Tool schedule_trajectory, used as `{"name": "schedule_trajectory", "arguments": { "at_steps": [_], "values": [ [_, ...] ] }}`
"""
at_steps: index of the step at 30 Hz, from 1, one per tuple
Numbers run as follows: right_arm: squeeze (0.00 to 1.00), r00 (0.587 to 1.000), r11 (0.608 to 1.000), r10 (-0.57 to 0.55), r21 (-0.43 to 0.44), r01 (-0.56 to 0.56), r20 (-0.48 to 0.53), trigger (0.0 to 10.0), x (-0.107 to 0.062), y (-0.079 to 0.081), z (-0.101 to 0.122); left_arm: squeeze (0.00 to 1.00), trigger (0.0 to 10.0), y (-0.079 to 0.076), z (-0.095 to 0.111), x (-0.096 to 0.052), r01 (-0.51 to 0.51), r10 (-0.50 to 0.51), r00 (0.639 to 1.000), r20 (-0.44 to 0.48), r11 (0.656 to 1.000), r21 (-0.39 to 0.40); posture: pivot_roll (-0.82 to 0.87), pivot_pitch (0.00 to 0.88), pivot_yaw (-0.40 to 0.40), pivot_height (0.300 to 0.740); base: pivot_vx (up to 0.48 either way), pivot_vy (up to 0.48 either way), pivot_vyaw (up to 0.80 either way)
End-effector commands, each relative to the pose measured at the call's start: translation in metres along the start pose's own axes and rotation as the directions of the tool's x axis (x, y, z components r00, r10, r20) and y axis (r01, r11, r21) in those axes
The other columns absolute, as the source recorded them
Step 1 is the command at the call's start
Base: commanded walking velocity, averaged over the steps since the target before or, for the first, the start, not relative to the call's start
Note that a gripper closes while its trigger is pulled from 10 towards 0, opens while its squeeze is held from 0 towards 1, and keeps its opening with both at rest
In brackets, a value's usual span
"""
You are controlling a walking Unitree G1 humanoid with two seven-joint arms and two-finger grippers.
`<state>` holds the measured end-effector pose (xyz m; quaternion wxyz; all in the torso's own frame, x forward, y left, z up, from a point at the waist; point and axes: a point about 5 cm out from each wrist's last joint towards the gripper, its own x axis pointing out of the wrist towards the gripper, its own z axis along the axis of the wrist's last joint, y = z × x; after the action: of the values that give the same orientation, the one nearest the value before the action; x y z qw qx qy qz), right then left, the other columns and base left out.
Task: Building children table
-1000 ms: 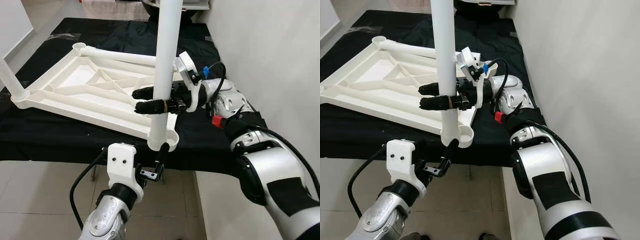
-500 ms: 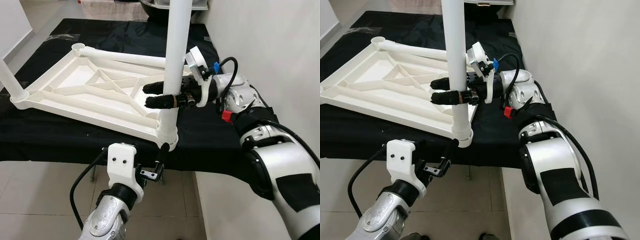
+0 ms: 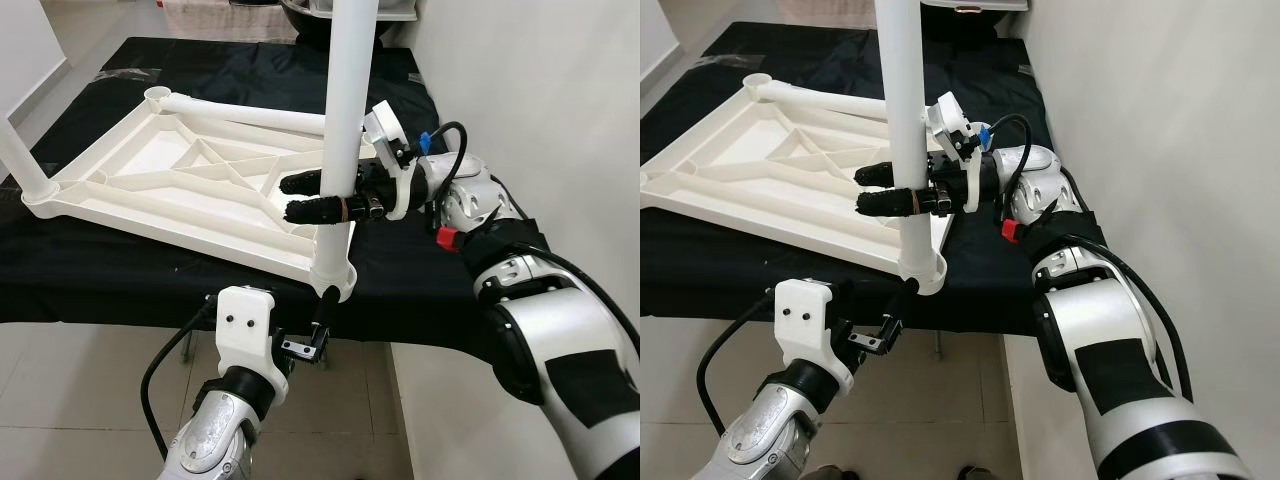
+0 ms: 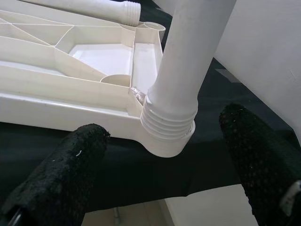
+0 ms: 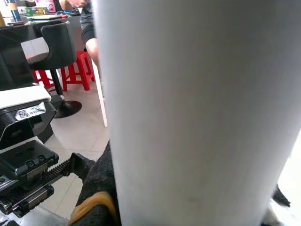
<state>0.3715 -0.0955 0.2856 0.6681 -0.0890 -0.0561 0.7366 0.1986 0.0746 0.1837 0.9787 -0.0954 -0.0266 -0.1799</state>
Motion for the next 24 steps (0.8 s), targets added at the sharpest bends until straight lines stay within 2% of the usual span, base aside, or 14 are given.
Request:
{"name": "schedule_trajectory", "arguments": {
  "at_steps": [1, 8, 16, 24],
  "values": [
    [0.00, 1.000, 1.000, 0.012, 0.026, -0.012, -0.015, 10.0, -0.001, 0.002, -0.010, 0.00, 10.0, -0.008, 0.003, -0.002, 0.027, -0.027, 1.000, 0.006, 1.000, -0.007, 0.13, 0.182, -0.059, 0.740, 0.000, 0.000, 0.00],
    [0.00, 0.999, 1.000, -0.003, 0.024, 0.004, -0.032, 10.0, -0.004, 0.001, -0.009, 0.00, 10.0, -0.009, 0.005, -0.002, 0.029, -0.029, 1.000, 0.009, 1.000, -0.007, 0.13, 0.188, -0.059, 0.740, 0.000, 0.000, 0.00],
    [0.00, 0.997, 0.998, -0.063, -0.004, 0.063, -0.041, 10.0, -0.013, -0.005, 0.002, 0.00, 10.0, -0.009, 0.004, -0.002, 0.028, -0.028, 1.000, 0.005, 1.000, -0.009, 0.13, 0.192, -0.057, 0.740, 0.000, 0.000, 0.00],
    [0.00, 0.998, 0.998, -0.059, 0.009, 0.059, -0.036, 10.0, -0.013, -0.003, -0.003, 0.00, 10.0, -0.009, 0.004, -0.001, 0.029, -0.029, 1.000, 0.003, 1.000, -0.008, 0.13, 0.195, -0.054, 0.740, 0.000, 0.000, 0.00]
  ]
}}
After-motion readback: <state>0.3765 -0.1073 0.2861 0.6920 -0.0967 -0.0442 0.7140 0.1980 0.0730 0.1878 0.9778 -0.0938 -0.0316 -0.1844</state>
